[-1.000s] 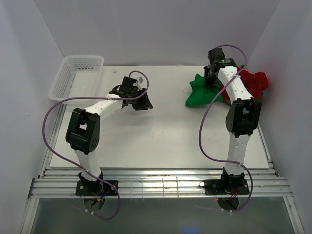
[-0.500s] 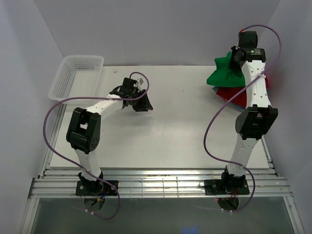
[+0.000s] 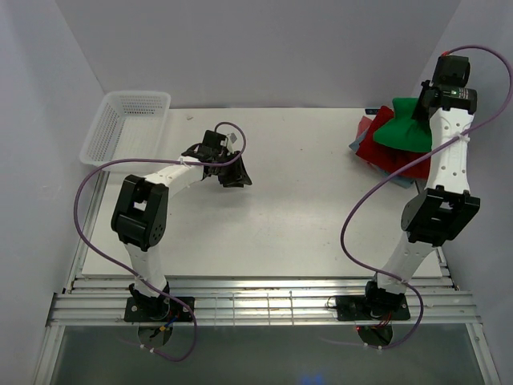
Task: Fold and stack the t-shirts
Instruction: Neatly place the folded tshirt to the corner
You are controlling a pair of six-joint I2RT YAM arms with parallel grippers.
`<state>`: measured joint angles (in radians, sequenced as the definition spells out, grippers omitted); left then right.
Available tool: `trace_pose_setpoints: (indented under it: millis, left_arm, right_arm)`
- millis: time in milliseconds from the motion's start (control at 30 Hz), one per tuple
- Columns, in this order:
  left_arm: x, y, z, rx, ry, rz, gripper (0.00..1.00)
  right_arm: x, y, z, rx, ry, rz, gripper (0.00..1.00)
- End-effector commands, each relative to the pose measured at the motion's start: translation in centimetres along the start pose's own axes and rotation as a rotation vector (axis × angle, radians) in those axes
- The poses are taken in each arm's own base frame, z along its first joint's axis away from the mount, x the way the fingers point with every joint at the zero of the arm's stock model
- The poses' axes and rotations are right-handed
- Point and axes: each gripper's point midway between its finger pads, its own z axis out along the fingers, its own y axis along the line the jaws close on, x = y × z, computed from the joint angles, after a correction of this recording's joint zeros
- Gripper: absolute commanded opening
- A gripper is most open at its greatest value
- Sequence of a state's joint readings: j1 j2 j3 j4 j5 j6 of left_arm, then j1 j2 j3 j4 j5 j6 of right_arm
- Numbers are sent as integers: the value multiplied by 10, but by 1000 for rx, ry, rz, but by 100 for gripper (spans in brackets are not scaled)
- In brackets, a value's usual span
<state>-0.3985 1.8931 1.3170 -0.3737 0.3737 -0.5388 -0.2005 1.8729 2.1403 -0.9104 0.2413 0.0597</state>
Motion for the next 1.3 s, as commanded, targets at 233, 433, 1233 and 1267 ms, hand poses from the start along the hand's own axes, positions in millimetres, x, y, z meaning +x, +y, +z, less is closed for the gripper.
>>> trace_pose_setpoints:
  millis: [233, 433, 1233, 1267]
  left_arm:
    - [0, -4, -7, 19, -8, 9, 47]
    - [5, -2, -11, 10, -7, 12, 47]
    - [15, 4, -19, -17, 9, 9, 47]
    - [14, 3, -19, -14, 7, 11, 48]
  right_arm:
    - [92, -3, 60, -15, 167, 15, 8]
    - [95, -10, 97, 35, 202, 0, 8]
    - [94, -33, 125, 207, 155, 98, 31]
    - [92, -30, 123, 189, 145, 100, 46]
